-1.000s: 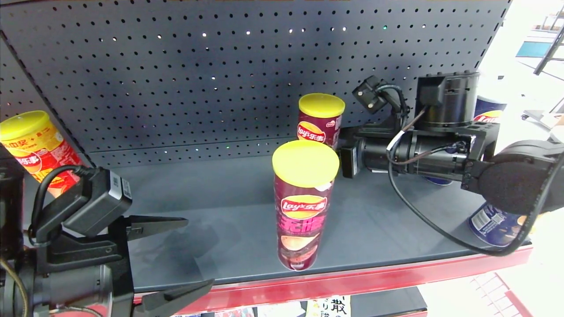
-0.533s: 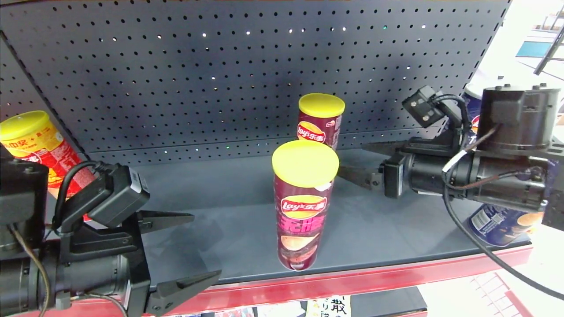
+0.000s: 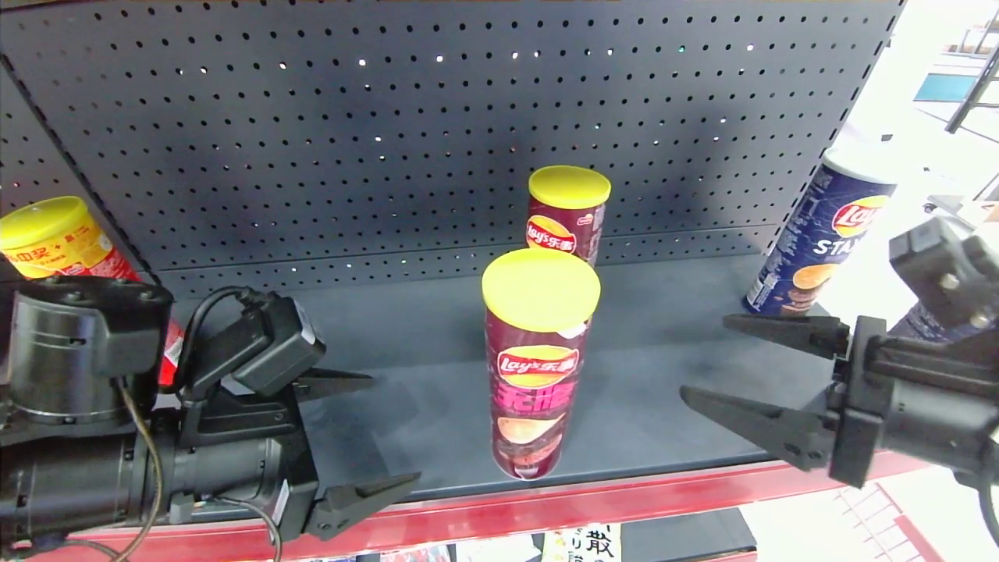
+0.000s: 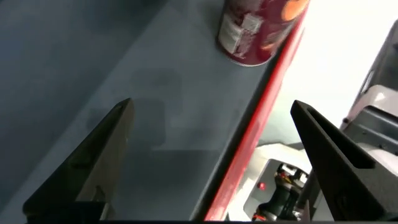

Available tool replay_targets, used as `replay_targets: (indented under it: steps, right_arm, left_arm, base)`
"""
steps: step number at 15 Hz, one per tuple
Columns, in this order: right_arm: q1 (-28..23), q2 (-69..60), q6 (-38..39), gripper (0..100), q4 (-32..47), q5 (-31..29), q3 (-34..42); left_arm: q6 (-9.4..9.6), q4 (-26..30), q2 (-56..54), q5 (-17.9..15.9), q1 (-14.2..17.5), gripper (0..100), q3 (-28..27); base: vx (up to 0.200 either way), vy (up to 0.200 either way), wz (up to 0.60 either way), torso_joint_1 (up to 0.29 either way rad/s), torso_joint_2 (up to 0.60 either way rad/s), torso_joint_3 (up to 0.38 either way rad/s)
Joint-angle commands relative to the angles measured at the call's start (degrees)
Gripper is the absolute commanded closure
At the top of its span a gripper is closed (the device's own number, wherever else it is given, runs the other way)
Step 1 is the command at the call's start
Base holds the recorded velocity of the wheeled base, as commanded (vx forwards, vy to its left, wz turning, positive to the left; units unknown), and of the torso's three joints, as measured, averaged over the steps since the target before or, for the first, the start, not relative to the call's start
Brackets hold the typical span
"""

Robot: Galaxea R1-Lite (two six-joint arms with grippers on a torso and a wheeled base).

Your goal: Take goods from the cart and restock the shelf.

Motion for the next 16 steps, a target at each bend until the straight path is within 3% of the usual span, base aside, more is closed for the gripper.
replay_targets:
  steps: [1, 7, 12, 16]
  right_arm:
    - [1.28, -11.88, 0.03, 0, 0.32, -0.34, 6.03]
    - [-3.55, -20.58, 0.20, 0, 0.50, -2.27, 11.04]
    - [-6.45, -22.43, 0.29, 0, 0.50, -2.27, 11.74]
    - [-7.60, -23.30, 0.99, 0, 0.50, -2.27, 12.54]
  left_arm:
    - [-0.01, -0.03, 3.82, 1.06, -1.27, 0, -1.26]
    - [0.07, -0.20, 7.87, 2.21, -2.77, 0, -3.55]
    - [0.07, -5.57, 11.82, 2.65, -3.03, 0, -3.90]
    - [-0.01, -5.92, 13.84, 3.00, -4.44, 0, -6.01]
  base:
    - [0.000, 0.000, 0.00, 0.000, 0.00, 0.000]
    - [0.000, 0.000, 0.00, 0.000, 0.00, 0.000]
    - [0.000, 0.000, 0.00, 0.000, 0.00, 0.000]
    - [0.000, 0.000, 0.00, 0.000, 0.00, 0.000]
